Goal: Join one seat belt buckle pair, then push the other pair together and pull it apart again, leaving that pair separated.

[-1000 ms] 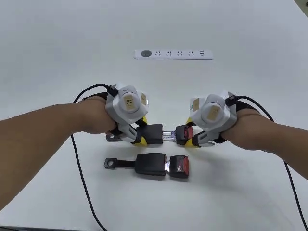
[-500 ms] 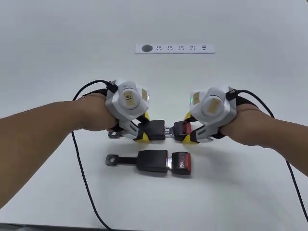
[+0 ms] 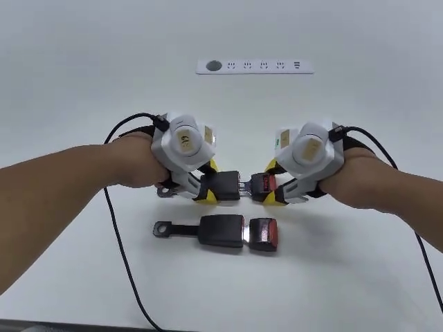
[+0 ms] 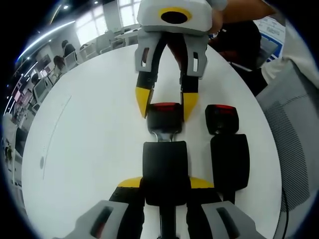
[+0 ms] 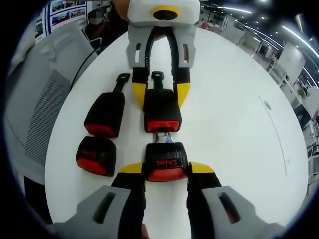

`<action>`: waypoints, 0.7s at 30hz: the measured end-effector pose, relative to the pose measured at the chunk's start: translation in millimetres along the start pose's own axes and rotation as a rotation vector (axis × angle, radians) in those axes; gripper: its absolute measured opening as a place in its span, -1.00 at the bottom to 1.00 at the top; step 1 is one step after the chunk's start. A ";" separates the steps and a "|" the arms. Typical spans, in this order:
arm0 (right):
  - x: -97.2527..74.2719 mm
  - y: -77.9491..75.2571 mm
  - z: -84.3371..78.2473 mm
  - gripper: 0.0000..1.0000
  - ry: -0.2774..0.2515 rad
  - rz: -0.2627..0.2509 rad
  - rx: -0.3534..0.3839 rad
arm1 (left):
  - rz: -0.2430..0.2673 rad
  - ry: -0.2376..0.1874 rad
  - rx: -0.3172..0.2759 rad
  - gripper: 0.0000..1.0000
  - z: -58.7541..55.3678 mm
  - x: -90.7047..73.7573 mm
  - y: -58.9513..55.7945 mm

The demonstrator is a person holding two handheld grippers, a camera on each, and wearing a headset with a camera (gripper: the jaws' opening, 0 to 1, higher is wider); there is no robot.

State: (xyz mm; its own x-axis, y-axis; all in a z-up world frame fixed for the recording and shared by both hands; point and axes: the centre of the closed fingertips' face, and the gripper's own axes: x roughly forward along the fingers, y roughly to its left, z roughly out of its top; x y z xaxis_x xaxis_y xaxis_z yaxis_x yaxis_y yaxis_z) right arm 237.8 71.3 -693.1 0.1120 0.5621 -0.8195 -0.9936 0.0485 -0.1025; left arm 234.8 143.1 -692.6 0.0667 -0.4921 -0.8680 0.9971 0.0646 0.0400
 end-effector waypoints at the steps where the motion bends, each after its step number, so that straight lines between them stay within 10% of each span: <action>1: 0.3 -0.2 0.9 -0.41 -0.004 0.003 0.002 | -0.001 0.000 0.001 -0.36 0.2 0.1 0.0; 21: 1.8 2.5 12.3 -0.39 -0.010 0.002 -0.001 | 0.002 -0.015 -0.011 -0.36 0.4 0.1 -0.2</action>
State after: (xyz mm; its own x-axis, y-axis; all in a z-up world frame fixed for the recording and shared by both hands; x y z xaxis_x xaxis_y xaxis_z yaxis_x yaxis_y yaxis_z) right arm 235.4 82.6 -687.9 0.1103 0.5701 -0.8142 -0.9937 0.0470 -0.1017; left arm 234.5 142.7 -692.5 0.0691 -0.5053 -0.8602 0.9965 0.0749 0.0361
